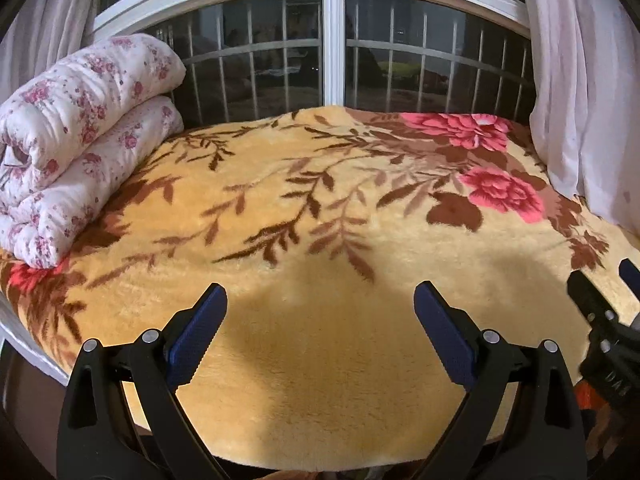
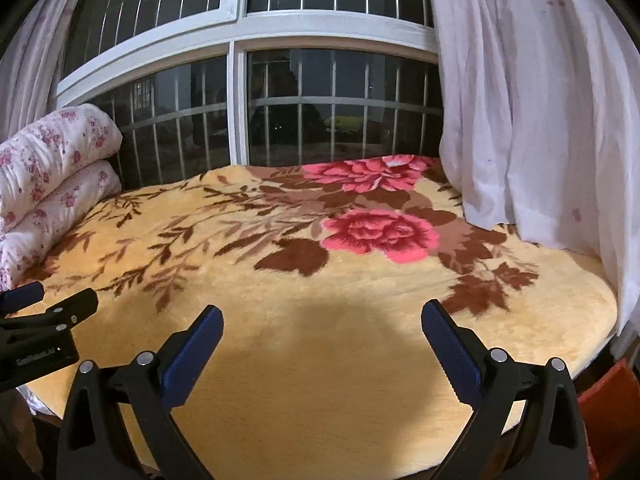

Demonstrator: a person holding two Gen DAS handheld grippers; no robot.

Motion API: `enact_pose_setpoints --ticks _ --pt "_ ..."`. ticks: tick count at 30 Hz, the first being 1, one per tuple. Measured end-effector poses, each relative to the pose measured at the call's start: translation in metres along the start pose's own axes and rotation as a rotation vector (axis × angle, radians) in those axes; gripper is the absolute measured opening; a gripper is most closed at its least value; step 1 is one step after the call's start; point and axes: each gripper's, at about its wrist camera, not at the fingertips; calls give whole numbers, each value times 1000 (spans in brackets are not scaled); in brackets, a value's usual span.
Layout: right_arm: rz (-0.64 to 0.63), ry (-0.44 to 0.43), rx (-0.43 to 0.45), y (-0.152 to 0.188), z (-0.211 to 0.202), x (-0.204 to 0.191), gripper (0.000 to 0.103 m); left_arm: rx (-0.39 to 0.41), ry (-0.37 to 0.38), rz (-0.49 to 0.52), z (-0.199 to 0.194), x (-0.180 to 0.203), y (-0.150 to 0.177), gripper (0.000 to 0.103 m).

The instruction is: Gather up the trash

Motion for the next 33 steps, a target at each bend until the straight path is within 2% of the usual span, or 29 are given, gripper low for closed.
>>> enact_pose_setpoints --ticks 5,23,33 --pt "-7 9 -17 5 7 -5 98 -25 15 0 7 -2 5 92" --pt "14 14 -41 10 11 0 98 -30 24 8 8 -2 7 92" --pt "13 11 -42 10 11 0 98 -7 36 3 7 -5 8 92"
Point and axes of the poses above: each gripper's, at about its wrist camera, not at the fingertips, and z roughly the way its jaws point, x to its right, y to its underside, and after that the axes turned 5 degrees about -y, right-handed
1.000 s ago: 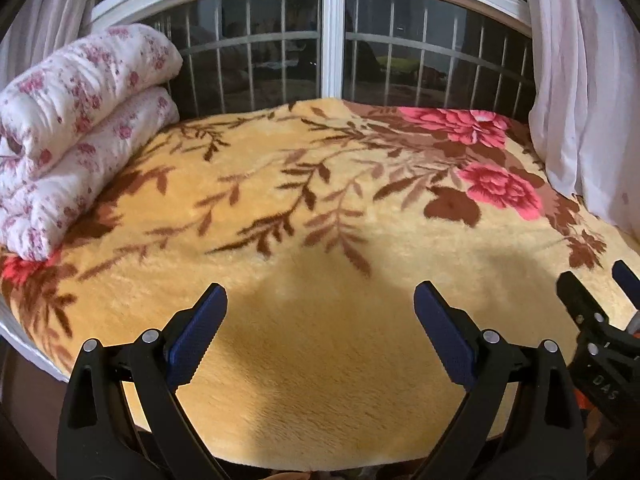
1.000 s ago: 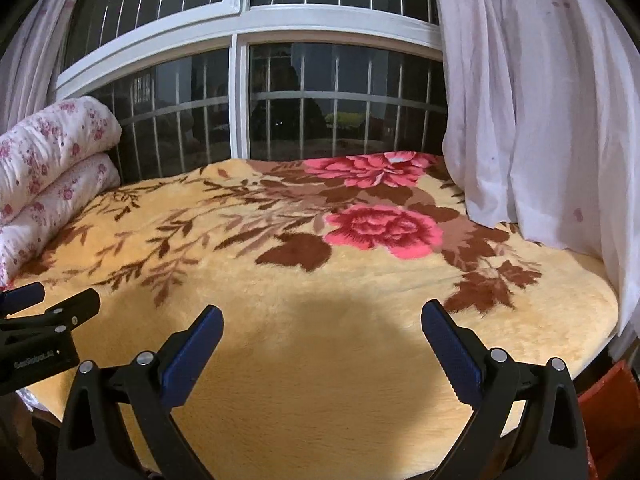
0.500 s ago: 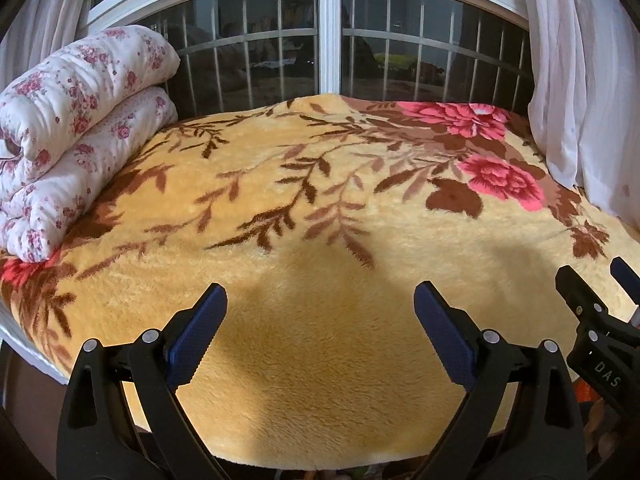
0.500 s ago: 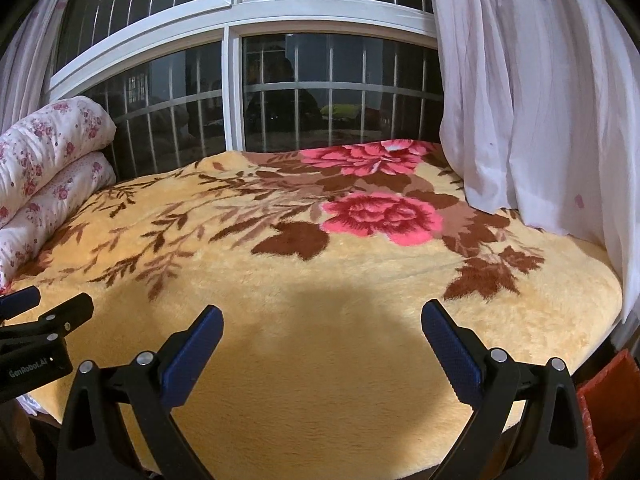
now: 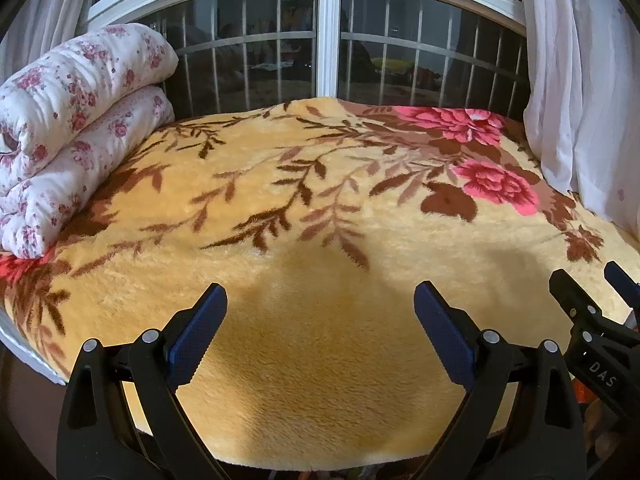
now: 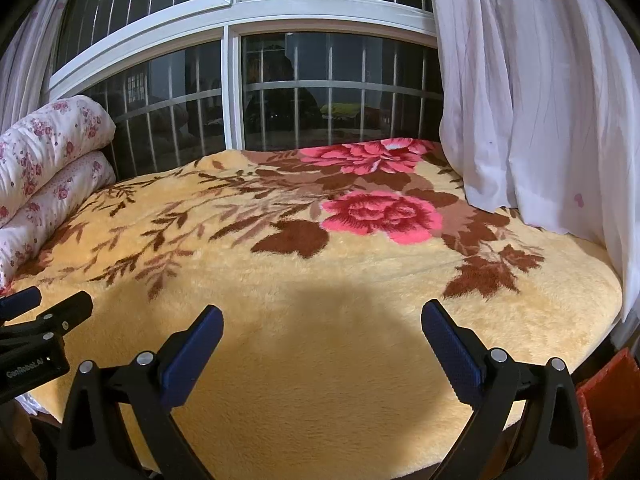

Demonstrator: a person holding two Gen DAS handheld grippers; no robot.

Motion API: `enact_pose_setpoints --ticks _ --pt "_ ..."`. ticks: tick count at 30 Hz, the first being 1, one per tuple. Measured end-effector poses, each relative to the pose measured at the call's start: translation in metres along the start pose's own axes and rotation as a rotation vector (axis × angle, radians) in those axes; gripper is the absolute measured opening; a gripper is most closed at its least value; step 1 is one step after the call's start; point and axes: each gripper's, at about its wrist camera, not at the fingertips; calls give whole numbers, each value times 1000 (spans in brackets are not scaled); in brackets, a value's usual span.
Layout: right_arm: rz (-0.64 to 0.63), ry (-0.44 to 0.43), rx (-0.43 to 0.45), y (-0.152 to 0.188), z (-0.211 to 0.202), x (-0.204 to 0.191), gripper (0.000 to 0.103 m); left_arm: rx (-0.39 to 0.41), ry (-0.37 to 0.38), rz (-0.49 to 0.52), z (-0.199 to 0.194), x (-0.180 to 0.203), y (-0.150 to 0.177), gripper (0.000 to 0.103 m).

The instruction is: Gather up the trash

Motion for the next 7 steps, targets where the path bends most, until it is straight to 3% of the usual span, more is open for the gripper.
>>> enact_pose_setpoints --ticks 7 --pt "0 8 1 1 -1 -1 98 -20 7 -8 5 -4 1 92"
Point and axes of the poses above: each gripper's, at about its wrist camera, not at the fingertips, and z roughly the way its jaws point, x to its right, y to its underside, and after that the axes turned 5 degrees about -y, right-handed
